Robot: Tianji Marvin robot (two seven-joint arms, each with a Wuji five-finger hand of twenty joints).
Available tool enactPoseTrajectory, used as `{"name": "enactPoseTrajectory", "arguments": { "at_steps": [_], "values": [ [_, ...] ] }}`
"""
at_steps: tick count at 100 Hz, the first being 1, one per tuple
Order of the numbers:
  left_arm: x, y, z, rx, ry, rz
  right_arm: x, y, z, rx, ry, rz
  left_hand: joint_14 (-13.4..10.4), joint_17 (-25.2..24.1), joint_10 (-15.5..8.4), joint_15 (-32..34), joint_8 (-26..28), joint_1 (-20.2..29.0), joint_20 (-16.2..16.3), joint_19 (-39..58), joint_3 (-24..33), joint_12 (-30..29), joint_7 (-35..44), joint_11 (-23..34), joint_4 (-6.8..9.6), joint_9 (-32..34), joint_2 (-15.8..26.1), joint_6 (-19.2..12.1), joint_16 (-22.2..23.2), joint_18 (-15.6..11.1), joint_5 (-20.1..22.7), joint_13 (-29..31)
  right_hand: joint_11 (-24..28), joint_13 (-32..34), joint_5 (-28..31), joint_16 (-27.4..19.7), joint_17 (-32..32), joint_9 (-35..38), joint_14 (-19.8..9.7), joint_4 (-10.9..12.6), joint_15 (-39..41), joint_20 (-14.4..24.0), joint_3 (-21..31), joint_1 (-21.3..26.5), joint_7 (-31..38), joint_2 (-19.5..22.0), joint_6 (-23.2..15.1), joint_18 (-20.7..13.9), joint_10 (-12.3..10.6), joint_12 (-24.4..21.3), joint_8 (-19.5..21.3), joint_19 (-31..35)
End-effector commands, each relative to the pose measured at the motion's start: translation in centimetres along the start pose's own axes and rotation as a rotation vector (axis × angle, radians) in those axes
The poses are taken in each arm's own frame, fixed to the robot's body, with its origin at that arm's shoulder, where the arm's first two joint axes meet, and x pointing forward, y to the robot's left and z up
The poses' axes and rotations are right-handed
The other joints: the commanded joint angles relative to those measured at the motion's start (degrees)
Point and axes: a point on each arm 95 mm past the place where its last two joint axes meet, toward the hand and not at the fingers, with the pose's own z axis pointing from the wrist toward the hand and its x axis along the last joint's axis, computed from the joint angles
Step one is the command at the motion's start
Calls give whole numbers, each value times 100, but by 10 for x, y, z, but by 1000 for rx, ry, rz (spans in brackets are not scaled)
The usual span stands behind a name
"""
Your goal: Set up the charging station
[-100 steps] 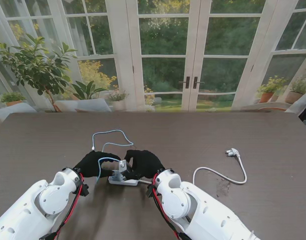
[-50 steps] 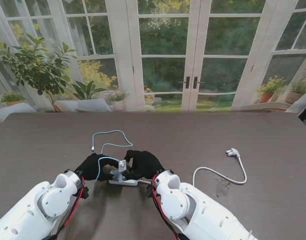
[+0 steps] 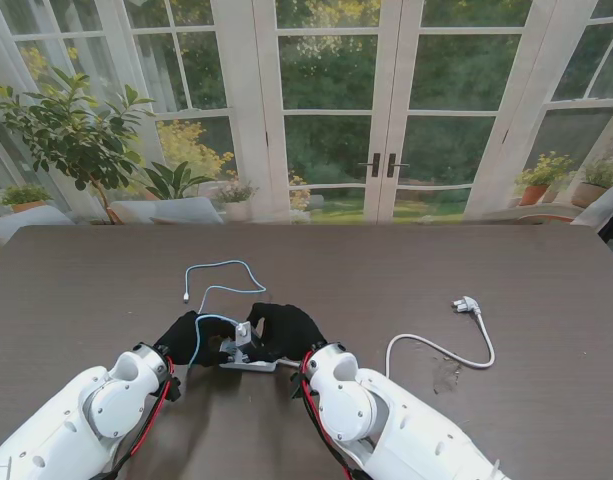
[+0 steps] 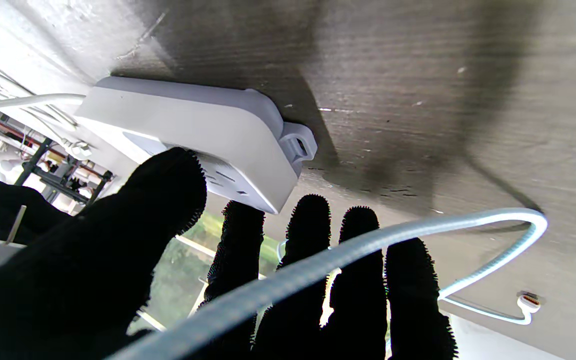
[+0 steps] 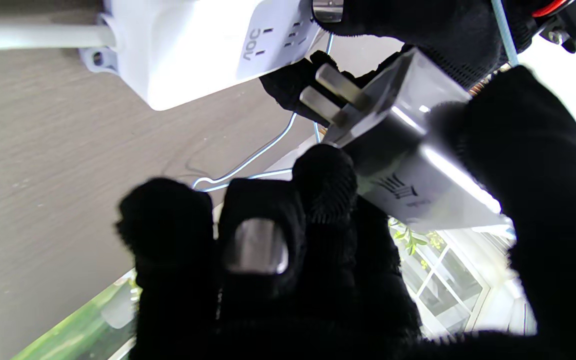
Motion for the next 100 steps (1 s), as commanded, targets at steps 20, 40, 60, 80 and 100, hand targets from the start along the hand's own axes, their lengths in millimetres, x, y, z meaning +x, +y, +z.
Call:
{"name": "enactPoseTrajectory", "arguments": {
  "at_steps": [20,40,60,80,100],
  "values": [
    [3,3,0,-26,3,-7,5,-12,4,4,-5,5,49,-48,-2,91,65,93,19,174,115,113,133,15,59,156,-258,-98,95,-54,108,95,-308,83,1045,-3255,-455,235,236,249,-1152,-308,1247,681,1225,725,-1499,718,-78,-444,432,-614],
    [3,3,0,-29,4,-15,3,-20,6,-2,-22,-1,68,-49,23,86,67,88,11,175,72,121,142,1,60,196,-188,-81,102,-40,149,104,-714,52,1035,-3688,-1007,255,385,227,-2246,-420,1181,593,1169,750,-1778,848,-278,-871,458,-996],
    [3,3,-1,-35,4,-17,2,-26,9,-6,-29,-7,64,-47,18,97,72,81,7,177,34,135,156,5,62,253,-127,-84,114,-36,212,137,-1130,-30,1003,-4009,-1675,152,506,228,-3491,-540,1107,549,1121,820,-2009,785,-391,-1245,512,-1384],
    [2,3,-4,-39,2,-19,2,-31,13,-21,-35,-16,77,-38,21,105,75,73,12,192,1,144,160,-13,64,273,-104,-74,127,-32,270,150,-1347,-363,1013,-4023,-1971,82,522,218,-3987,-593,1118,520,1121,795,-2097,706,-434,-1432,532,-1511],
    [1,3,-5,-44,1,-24,-1,-34,16,-31,-32,-27,80,-29,24,110,82,73,15,199,-12,151,164,-21,66,299,-75,-41,134,-38,327,173,-1490,-587,1026,-4041,-2194,-43,493,209,-4243,-595,1109,505,1121,779,-2133,602,-464,-1527,525,-1513]
  ]
}}
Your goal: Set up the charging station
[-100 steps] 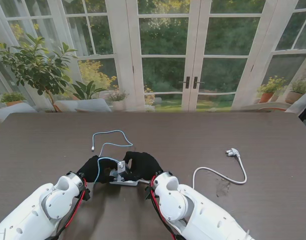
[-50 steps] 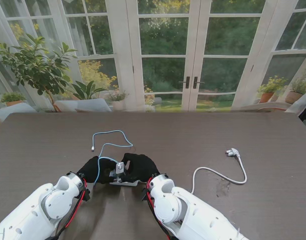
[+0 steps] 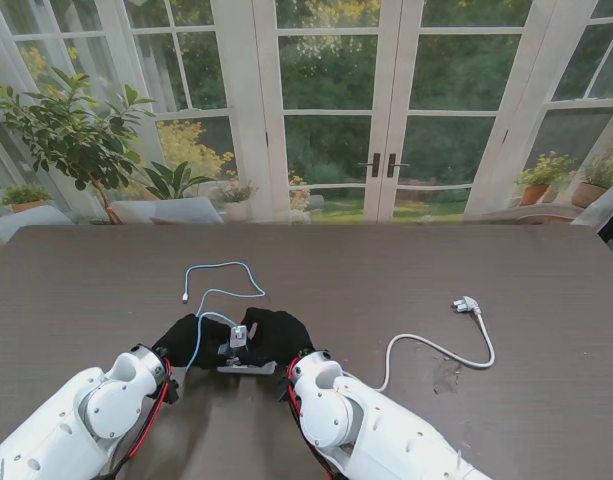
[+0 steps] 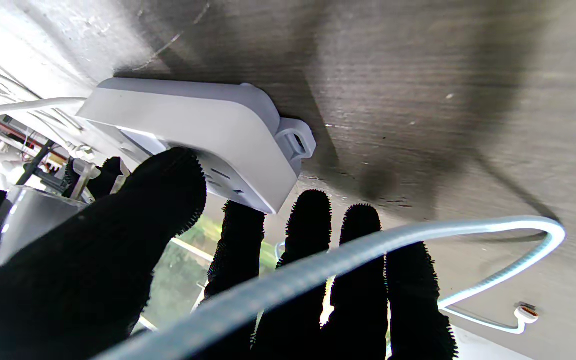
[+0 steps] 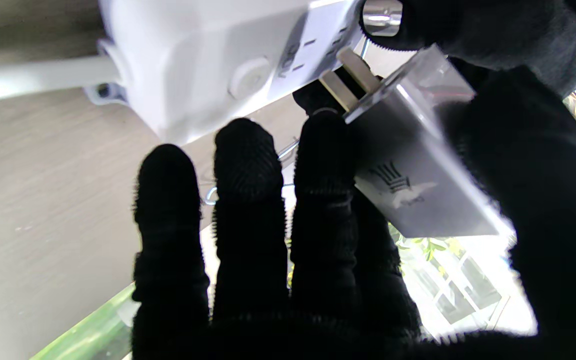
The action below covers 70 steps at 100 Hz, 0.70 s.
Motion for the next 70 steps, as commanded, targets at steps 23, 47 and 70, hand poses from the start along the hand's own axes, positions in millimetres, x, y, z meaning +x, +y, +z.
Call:
{"name": "enactPoseTrajectory", "arguments": {
  "at_steps": [23,47,70],
  "values": [
    [1,3,-1,-26,3,-11,6,-6,3,-11,22,-2,37,-30,23,112,46,79,16,199,-27,94,94,-29,66,96,-44,-32,78,-39,201,42,-215,-461,1059,-4081,-419,-479,-14,253,-313,-72,1121,521,1141,708,-1954,-158,-275,-18,469,-163],
    [1,3,-3,-28,-1,-13,4,-12,6,-31,36,-17,41,-24,41,118,54,76,16,201,-42,101,89,-35,67,115,-7,-17,85,-42,222,58,-101,-522,1122,-4082,-504,-707,-18,229,-320,-62,1154,497,1155,625,-1895,-195,-198,-29,397,-145],
    [1,4,-3,-32,-3,-16,-3,-15,6,-30,40,-30,47,-20,38,119,62,82,17,203,-54,105,92,-41,68,128,9,4,89,-41,254,64,-4,-485,1115,-4056,-458,-729,-67,219,-221,-53,1179,486,1188,613,-1883,-227,-184,-82,371,-92]
  ]
}}
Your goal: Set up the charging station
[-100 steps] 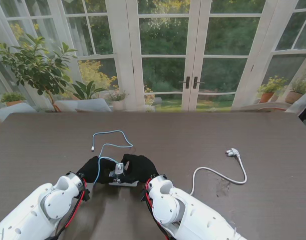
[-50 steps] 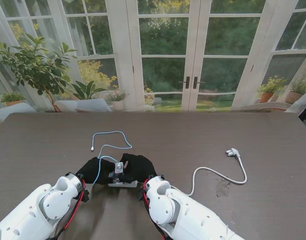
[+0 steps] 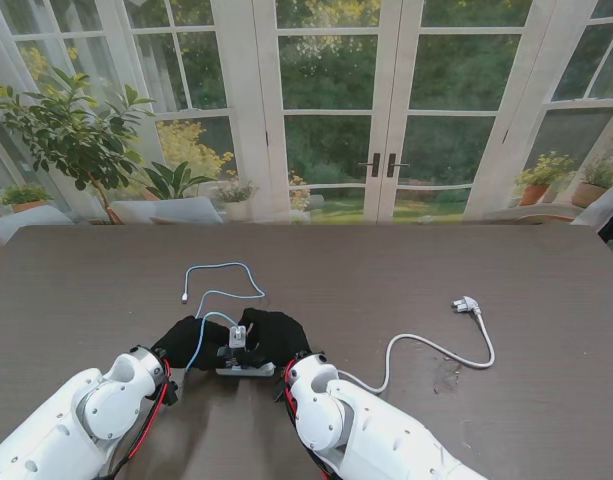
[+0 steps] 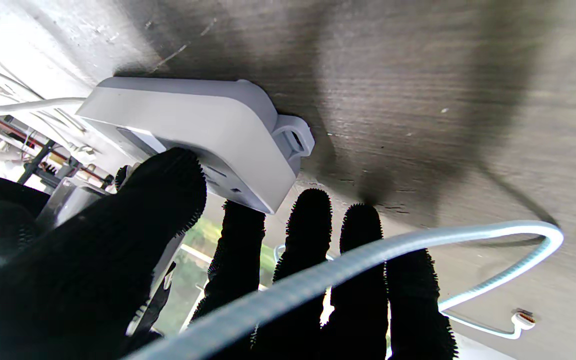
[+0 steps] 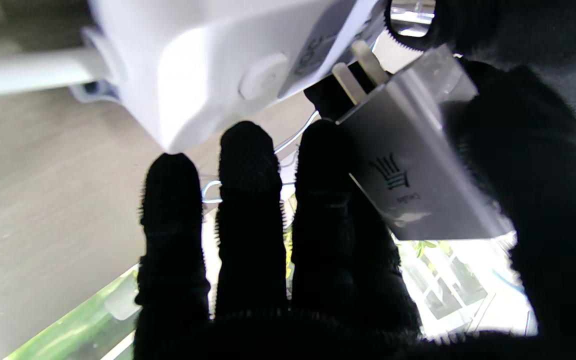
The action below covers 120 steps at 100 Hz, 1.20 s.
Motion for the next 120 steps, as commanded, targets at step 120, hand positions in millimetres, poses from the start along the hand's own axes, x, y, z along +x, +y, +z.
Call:
{"name": "enactPoseTrajectory", "arguments": {
  "at_steps": [120],
  "values": [
    [1,5,0,-33,-3,4,-14,-9,-1,47,44,-66,16,-44,38,116,42,12,10,204,-107,48,23,-40,61,55,104,115,80,-66,170,36,158,179,1061,-4063,110,-49,-245,192,241,-72,1193,428,1259,651,-1846,-323,-209,-115,345,105]
  ]
}}
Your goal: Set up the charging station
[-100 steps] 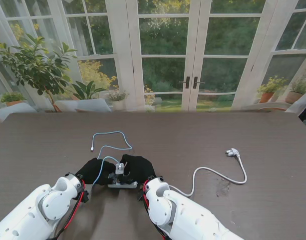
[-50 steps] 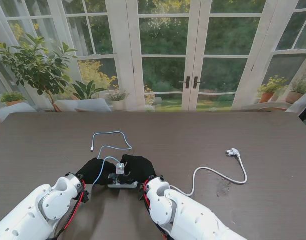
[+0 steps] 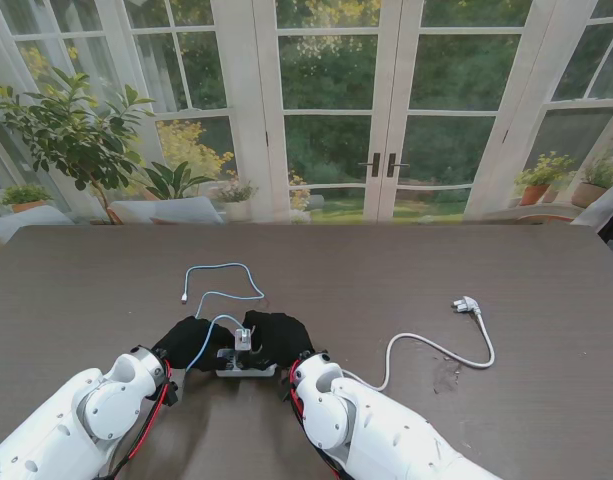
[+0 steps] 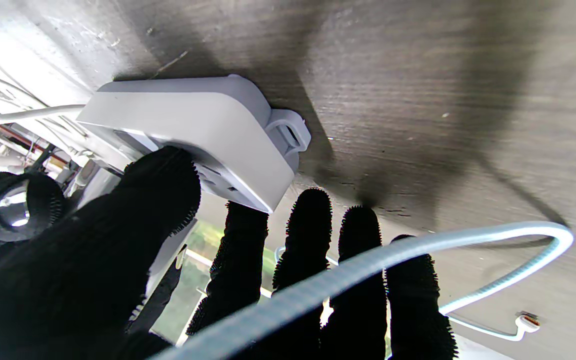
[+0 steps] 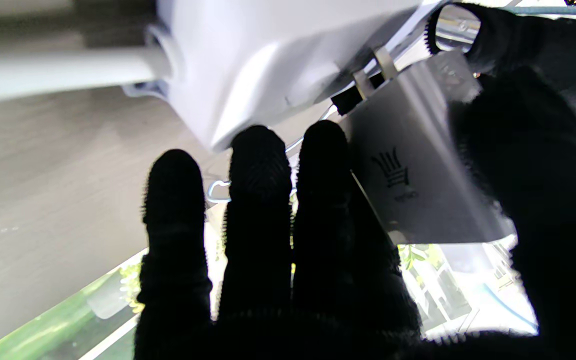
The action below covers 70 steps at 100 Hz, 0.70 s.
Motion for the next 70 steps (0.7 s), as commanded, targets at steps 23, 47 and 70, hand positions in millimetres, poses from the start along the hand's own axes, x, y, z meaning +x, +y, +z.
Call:
{"name": "enactPoseTrajectory", "arguments": {
  "at_steps": [23,47,70],
  "values": [
    [-1,5,-1,-23,-6,-5,0,-10,-2,34,18,-39,16,-54,32,58,38,78,13,202,-68,46,19,-23,133,54,140,-9,-56,-65,105,108,114,470,1203,-4225,387,311,-59,201,196,-70,1296,493,1246,435,-1887,-552,-285,21,346,235],
    [-2,5,-2,-26,-8,-3,-2,-11,-2,38,13,-60,18,-59,40,59,36,50,18,205,-111,46,13,-23,134,60,221,-1,-55,-59,115,99,-29,784,1518,-4148,763,720,-139,107,336,-206,1494,548,1148,13,-1902,-904,-311,75,386,303],
    [-2,5,-3,-27,-10,-2,-5,-14,-3,52,14,-65,17,-72,37,59,38,24,22,202,-148,47,14,-28,134,58,266,1,-53,-54,129,98,-75,886,1604,-4082,873,848,-122,75,423,-243,1549,571,1115,-102,-1868,-989,-260,144,433,327]
  ]
}}
